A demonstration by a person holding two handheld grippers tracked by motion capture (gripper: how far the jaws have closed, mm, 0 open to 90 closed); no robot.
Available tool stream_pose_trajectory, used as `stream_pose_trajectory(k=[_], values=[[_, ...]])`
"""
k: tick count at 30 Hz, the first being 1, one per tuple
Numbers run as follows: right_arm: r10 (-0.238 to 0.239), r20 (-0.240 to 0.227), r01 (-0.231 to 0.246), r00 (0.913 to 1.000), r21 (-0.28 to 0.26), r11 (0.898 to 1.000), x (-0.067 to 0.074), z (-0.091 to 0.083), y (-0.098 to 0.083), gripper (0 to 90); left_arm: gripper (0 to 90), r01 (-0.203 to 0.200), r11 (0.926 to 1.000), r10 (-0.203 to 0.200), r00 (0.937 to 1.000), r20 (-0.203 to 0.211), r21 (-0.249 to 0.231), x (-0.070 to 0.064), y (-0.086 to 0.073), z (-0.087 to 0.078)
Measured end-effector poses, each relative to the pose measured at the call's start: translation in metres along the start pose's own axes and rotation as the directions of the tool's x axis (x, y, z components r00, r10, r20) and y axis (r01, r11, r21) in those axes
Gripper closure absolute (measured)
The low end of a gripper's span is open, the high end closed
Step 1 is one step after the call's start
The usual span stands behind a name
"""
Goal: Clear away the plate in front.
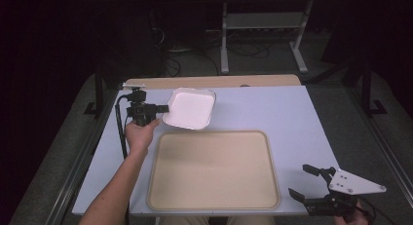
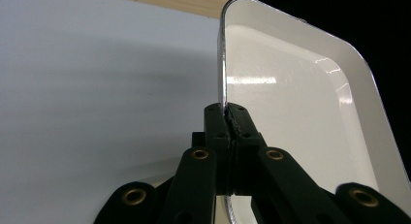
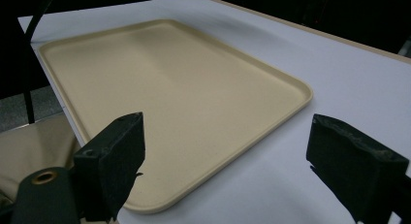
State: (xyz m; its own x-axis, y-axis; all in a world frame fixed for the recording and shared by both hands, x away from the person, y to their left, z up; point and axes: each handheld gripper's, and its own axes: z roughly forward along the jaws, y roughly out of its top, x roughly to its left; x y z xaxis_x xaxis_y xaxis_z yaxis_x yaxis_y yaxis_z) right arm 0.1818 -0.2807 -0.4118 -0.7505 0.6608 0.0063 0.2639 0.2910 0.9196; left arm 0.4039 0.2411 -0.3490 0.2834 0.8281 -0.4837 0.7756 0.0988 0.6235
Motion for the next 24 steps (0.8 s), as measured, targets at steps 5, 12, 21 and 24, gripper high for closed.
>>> stream_pose_trajectory(k=[5,12,21,24], values=[[0.005,0.005,-0.005,1.0000,-0.001,1.000,0.000,0.000,0.000,12.9,88.6,-0.014,0.9999,0.014,0.9999,0.005,0.008,-0.003,-0.008,-0.004],[0.008,0.009,-0.008,0.9999,-0.003,1.000,-0.001,-0.001,0.000,12.9,88.6,-0.015,0.9996,0.015,0.9998,0.009,0.025,-0.002,-0.026,0.002],[0.007,0.011,-0.007,0.9999,-0.002,1.000,-0.001,-0.001,0.000,12.9,88.6,-0.028,0.9993,0.028,0.9996,0.005,0.026,-0.006,-0.039,0.001],[0.007,0.011,-0.007,0.9999,-0.002,1.000,-0.001,-0.001,0.000,12.9,88.6,-0.029,0.9991,0.028,0.9996,0.006,0.032,-0.006,-0.042,0.002]])
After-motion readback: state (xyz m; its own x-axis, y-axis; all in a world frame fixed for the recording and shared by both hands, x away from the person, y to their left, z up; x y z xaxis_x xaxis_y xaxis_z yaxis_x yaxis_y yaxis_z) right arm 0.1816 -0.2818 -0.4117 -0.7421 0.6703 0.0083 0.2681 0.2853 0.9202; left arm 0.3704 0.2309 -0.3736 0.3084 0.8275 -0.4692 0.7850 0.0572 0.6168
